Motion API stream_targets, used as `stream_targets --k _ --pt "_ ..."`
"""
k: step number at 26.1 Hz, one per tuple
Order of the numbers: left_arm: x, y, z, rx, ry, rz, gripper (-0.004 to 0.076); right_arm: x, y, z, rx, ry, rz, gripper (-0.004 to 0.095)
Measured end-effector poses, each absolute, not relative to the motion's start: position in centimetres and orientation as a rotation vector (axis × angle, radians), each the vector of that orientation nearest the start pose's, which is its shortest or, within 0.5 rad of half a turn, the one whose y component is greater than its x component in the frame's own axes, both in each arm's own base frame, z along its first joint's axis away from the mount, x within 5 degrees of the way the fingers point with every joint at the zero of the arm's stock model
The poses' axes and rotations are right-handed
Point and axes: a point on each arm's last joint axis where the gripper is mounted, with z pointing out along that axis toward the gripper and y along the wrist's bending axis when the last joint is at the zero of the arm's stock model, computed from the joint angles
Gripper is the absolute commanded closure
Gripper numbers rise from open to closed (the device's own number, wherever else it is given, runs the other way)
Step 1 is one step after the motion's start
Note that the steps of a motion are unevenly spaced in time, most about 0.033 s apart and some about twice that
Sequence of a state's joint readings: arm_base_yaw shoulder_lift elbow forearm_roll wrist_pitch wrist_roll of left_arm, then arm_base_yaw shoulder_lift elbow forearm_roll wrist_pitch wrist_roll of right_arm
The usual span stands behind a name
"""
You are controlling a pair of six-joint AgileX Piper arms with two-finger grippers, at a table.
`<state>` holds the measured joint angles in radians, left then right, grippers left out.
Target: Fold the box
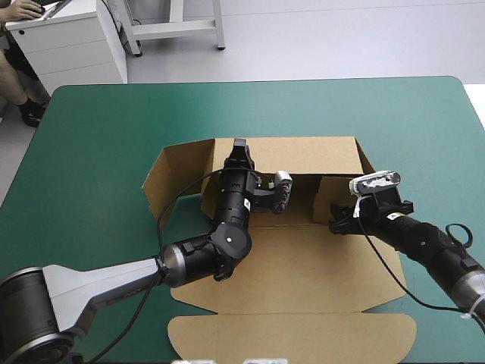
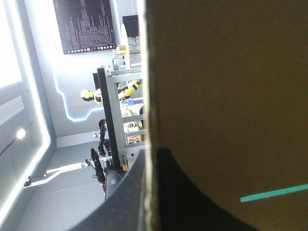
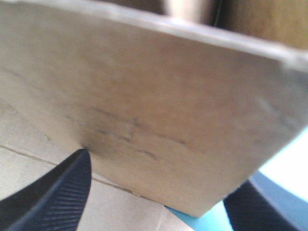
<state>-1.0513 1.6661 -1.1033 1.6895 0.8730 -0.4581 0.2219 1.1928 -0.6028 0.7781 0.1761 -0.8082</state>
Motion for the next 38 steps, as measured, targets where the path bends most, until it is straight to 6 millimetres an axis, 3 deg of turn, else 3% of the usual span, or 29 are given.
stream_targets --k 1,4,5,25,28,34,38 --pt "23.59 -27.3 28.58 1.437 1.244 0.982 0.0734 22.68 6.49 24.57 -0.358 2.163 0.236 0.0517" --pt "23.59 -27.29 28.58 1.434 1.246 0.982 0.0734 22.73 6.91 24.79 -0.371 2.131 0.22 0.0908" --pt "23.64 -27.18 28.61 1.427 1.252 0.991 0.0734 22.73 6.99 24.79 -0.378 2.119 0.207 0.0921" --pt "23.67 -27.01 28.67 1.366 1.298 0.966 0.0726 23.02 6.92 25.15 -0.337 2.066 0.167 0.0926" --pt "23.67 -27.02 28.66 1.366 1.299 0.964 0.0646 23.02 6.91 25.16 -0.336 2.066 0.167 0.0926" --pt "23.63 -27.24 28.63 1.382 1.282 0.946 0.036 22.99 7.0 25.16 -0.344 2.064 0.166 0.0926" --pt "23.57 -27.4 28.59 1.393 1.272 0.932 0.0346 23.05 6.95 25.23 -0.341 2.056 0.157 0.0926"
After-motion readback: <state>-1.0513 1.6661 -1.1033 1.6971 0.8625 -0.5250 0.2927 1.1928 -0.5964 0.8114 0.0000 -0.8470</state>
